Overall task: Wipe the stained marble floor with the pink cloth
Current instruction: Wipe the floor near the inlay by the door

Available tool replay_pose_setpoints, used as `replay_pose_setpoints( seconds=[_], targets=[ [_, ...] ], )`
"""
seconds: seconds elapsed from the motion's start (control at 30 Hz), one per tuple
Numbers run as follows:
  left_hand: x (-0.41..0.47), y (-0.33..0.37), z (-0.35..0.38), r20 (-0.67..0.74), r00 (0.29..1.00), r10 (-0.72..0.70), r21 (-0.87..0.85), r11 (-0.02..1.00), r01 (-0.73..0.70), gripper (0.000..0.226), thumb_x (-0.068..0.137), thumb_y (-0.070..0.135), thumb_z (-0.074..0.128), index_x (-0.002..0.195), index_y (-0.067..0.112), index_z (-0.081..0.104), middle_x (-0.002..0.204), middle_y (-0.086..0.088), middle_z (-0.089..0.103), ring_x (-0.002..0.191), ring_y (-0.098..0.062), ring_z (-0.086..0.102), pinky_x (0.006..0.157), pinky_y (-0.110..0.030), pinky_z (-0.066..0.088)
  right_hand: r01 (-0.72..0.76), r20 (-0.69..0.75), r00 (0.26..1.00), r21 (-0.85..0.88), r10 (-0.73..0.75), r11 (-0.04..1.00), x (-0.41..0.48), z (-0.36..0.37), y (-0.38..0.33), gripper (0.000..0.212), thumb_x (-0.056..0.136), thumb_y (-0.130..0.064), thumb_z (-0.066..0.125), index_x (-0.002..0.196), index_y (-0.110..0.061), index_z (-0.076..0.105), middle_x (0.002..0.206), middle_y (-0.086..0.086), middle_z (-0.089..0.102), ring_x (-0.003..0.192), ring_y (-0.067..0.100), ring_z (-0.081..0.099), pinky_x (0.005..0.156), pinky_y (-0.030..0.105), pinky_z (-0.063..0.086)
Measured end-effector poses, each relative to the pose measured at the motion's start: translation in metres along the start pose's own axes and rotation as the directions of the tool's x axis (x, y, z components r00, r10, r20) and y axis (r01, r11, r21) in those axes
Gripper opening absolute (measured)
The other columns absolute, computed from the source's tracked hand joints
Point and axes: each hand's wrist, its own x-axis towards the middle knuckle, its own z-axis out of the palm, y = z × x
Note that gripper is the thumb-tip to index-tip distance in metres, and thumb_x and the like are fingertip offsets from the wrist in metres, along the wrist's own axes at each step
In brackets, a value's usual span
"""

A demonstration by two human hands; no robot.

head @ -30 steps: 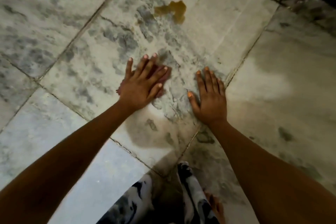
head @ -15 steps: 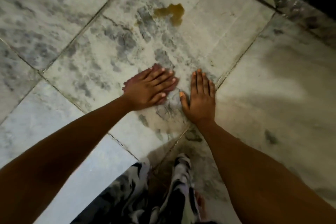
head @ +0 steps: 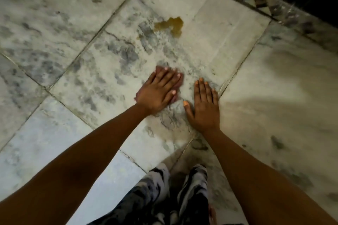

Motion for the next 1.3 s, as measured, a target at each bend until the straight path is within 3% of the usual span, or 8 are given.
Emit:
replay_pose_setpoints(
  seconds=[0.1, 0.33, 0.6, 0.7, 0.8, 0.9, 1.13, 1.3],
  targets=[
    [-0.025, -0.034, 0.004, -0.029, 1.000, -0.004, 0.060, 0.998, 0.006, 0.056, 0.096, 0.041, 0.021, 0.148, 0.022, 0.024, 0.155, -0.002, 0.025, 0.143, -0.025, 0.019, 0.114, -0.043, 0.017, 0.009, -0.010, 1.000, 0.010, -0.008, 1.000, -0.001, 0.000, 0.001, 0.067, 0.093, -0.044, 0.032, 0.146, -0.004, 0.028, 0.154, 0.014, 0.024, 0.143, 0.027, 0.022, 0.116, 0.041, 0.012],
    [0.043, -0.074, -0.017, -0.029, 0.900, -0.434, -0.052, 0.900, 0.433, 0.056, 0.098, 0.041, 0.019, 0.150, 0.024, 0.010, 0.158, -0.002, 0.012, 0.146, -0.024, 0.002, 0.117, -0.045, -0.002, -0.001, -0.139, 0.990, 0.041, 0.007, 0.999, 0.059, -0.018, -0.007, 0.065, 0.093, -0.041, 0.027, 0.149, -0.008, 0.022, 0.156, 0.011, 0.019, 0.144, 0.023, 0.016, 0.116, 0.035, 0.009],
    [-0.003, -0.094, -0.005, -0.071, 0.974, -0.217, -0.009, 0.976, 0.217, 0.057, 0.095, 0.041, 0.022, 0.148, 0.019, 0.025, 0.153, -0.006, 0.028, 0.142, -0.025, 0.021, 0.113, -0.045, 0.013, -0.099, -0.072, 0.993, -0.032, 0.097, 0.995, 0.124, 0.004, -0.015, 0.068, 0.092, -0.045, 0.020, 0.149, -0.008, 0.022, 0.156, 0.012, 0.020, 0.145, 0.025, 0.018, 0.117, 0.044, 0.015],
    [0.005, -0.125, -0.011, -0.080, 0.908, -0.411, -0.053, 0.911, 0.408, 0.057, 0.095, 0.042, 0.019, 0.148, 0.022, 0.025, 0.154, -0.006, 0.027, 0.142, -0.029, 0.020, 0.113, -0.044, 0.010, -0.087, -0.091, 0.992, -0.042, 0.083, 0.995, 0.121, 0.007, -0.013, 0.066, 0.093, -0.045, 0.023, 0.148, -0.008, 0.024, 0.155, 0.012, 0.023, 0.144, 0.025, 0.021, 0.117, 0.043, 0.015],
    [0.054, -0.151, -0.023, -0.070, 0.759, -0.648, -0.155, 0.758, 0.633, 0.055, 0.098, 0.039, 0.021, 0.150, 0.022, 0.016, 0.158, -0.005, 0.014, 0.145, -0.028, 0.007, 0.117, -0.044, 0.004, -0.084, -0.114, 0.990, -0.018, 0.081, 0.996, 0.117, 0.009, -0.014, 0.064, 0.093, -0.043, 0.028, 0.147, -0.007, 0.028, 0.154, 0.012, 0.026, 0.143, 0.024, 0.022, 0.117, 0.043, 0.016],
    [0.107, -0.157, -0.032, -0.063, 0.670, -0.740, -0.226, 0.664, 0.713, 0.054, 0.100, 0.038, 0.022, 0.150, 0.020, 0.012, 0.159, -0.006, 0.009, 0.145, -0.028, 0.003, 0.117, -0.045, 0.000, -0.079, -0.112, 0.991, 0.007, 0.079, 0.997, 0.118, 0.006, -0.017, 0.065, 0.091, -0.042, 0.029, 0.146, -0.006, 0.030, 0.154, 0.013, 0.028, 0.143, 0.026, 0.024, 0.116, 0.043, 0.017],
    [0.059, -0.111, -0.017, -0.078, 0.916, -0.394, -0.158, 0.912, 0.379, 0.058, 0.095, 0.041, 0.018, 0.148, 0.020, 0.023, 0.154, -0.006, 0.026, 0.143, -0.027, 0.018, 0.115, -0.047, 0.013, -0.092, -0.055, 0.994, -0.023, 0.091, 0.995, 0.124, 0.001, -0.015, 0.067, 0.089, -0.042, 0.029, 0.147, -0.006, 0.028, 0.154, 0.014, 0.026, 0.143, 0.027, 0.023, 0.116, 0.045, 0.016],
    [0.050, -0.155, -0.022, -0.065, 0.743, -0.667, -0.130, 0.744, 0.656, 0.057, 0.096, 0.041, 0.019, 0.149, 0.023, 0.020, 0.156, -0.004, 0.020, 0.144, -0.027, 0.013, 0.116, -0.047, 0.007, -0.111, -0.037, 0.993, -0.032, 0.110, 0.993, 0.126, -0.001, -0.017, 0.067, 0.091, -0.043, 0.029, 0.148, -0.008, 0.026, 0.155, 0.013, 0.023, 0.144, 0.026, 0.019, 0.116, 0.044, 0.014]
  ],
)
